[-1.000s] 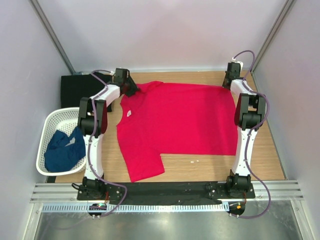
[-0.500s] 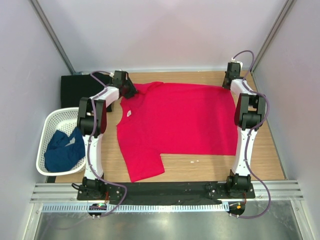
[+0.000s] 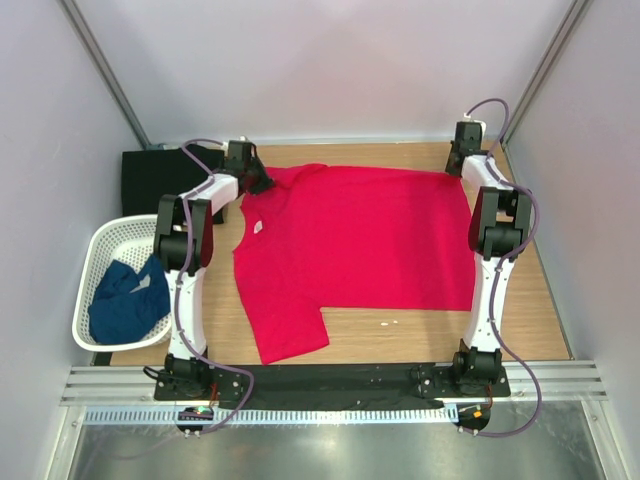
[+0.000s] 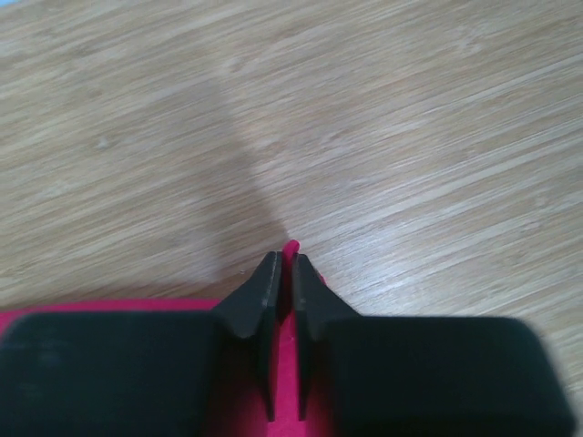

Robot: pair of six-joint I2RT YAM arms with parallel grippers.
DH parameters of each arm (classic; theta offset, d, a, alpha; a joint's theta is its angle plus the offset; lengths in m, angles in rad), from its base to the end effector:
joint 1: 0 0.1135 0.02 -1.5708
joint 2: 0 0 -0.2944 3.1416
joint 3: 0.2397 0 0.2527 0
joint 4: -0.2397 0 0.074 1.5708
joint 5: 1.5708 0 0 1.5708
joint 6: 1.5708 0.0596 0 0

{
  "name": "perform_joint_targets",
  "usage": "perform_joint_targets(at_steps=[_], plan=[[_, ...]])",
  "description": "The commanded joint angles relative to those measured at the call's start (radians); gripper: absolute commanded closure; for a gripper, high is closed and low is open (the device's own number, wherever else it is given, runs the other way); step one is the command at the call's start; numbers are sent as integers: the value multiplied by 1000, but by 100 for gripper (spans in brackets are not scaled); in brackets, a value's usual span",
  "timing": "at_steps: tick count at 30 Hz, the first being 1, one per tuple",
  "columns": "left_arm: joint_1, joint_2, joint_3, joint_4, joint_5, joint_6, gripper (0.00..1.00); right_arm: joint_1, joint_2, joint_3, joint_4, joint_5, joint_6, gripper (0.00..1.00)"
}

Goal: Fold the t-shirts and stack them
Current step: Fold the tshirt

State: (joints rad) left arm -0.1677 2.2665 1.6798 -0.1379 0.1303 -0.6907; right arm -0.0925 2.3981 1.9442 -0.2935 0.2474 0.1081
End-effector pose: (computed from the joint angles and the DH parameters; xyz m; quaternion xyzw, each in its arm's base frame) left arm 0.5370 -0.0988 0.1653 -0.2094 0.8859 -0.2245 0.3479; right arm 0.5765 -0.0681 0.1695 0.1402 0.8999 -0.1100 0.3980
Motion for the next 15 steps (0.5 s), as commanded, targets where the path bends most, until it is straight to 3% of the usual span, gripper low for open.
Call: perform_joint_targets(at_steps=[1,5,15], plan=[[7,-87,-3,50,34,22,100,-12,-4,99,-38,-8,10,81],[2,-111,-15,50,68,22,100,-27,1,185,-125,-13,40,62],[-15,-124,-34,50,97,30,100,-41,41,249,-127,-56,165,55]])
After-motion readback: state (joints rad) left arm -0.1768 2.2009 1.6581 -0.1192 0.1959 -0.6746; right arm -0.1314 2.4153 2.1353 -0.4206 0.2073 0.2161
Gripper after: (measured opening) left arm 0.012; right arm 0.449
